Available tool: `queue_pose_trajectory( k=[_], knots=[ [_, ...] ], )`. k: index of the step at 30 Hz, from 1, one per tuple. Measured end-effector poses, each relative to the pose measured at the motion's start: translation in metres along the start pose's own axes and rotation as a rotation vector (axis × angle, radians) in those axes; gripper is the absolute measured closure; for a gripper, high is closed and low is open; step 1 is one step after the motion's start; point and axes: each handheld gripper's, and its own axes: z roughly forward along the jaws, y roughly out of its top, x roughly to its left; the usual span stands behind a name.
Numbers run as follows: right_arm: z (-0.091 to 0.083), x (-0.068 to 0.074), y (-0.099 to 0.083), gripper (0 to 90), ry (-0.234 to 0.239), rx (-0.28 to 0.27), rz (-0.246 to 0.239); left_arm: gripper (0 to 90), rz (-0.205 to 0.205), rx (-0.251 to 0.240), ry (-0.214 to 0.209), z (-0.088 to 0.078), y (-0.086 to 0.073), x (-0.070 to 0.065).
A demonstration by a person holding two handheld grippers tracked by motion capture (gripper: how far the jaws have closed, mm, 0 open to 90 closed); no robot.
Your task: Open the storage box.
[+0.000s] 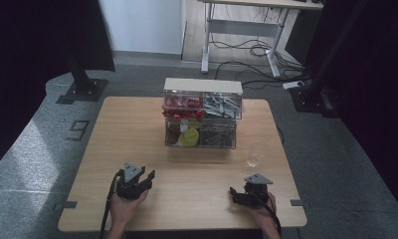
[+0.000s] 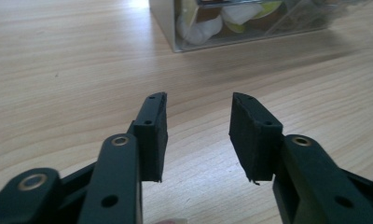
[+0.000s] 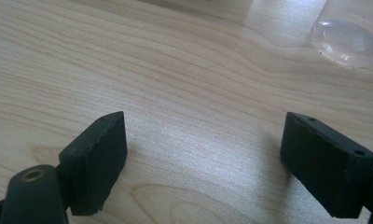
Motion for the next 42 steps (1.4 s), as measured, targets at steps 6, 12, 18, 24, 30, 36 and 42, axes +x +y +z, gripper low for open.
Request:
queue_pose_trajectory(
  k=[6,12,18,24,30,36,42],
  knots=[
    [0.000,0.000,0.000,14.8,0.000,0.000,0.000,71.4,0.015,-0.012,-0.020,-0.004,0.002,-0.001],
    [0.001,0.000,0.001,14.8,-0.002,0.001,0.003,82.7,0.000,-0.030,-0.060,-0.005,0.007,-0.007],
    [0.001,0.000,0.001,14.9,-0.004,0.000,0.001,90.0,-0.026,-0.021,-0.090,0.000,0.013,-0.007],
    [0.001,-0.001,0.001,14.9,-0.004,0.000,0.002,90.0,-0.039,0.000,-0.131,0.003,0.021,-0.008],
    [0.000,0.000,0.000,15.5,-0.009,-0.001,0.005,90.0,-0.021,-0.001,-0.148,0.006,0.034,-0.011],
    [-0.001,0.002,-0.001,16.9,-0.021,-0.003,0.015,90.0,0.000,-0.015,-0.170,0.001,0.048,-0.014],
    [-0.002,0.003,-0.001,19.1,-0.019,-0.008,0.013,90.0,0.007,0.008,-0.181,0.011,0.056,-0.015]
  ],
)
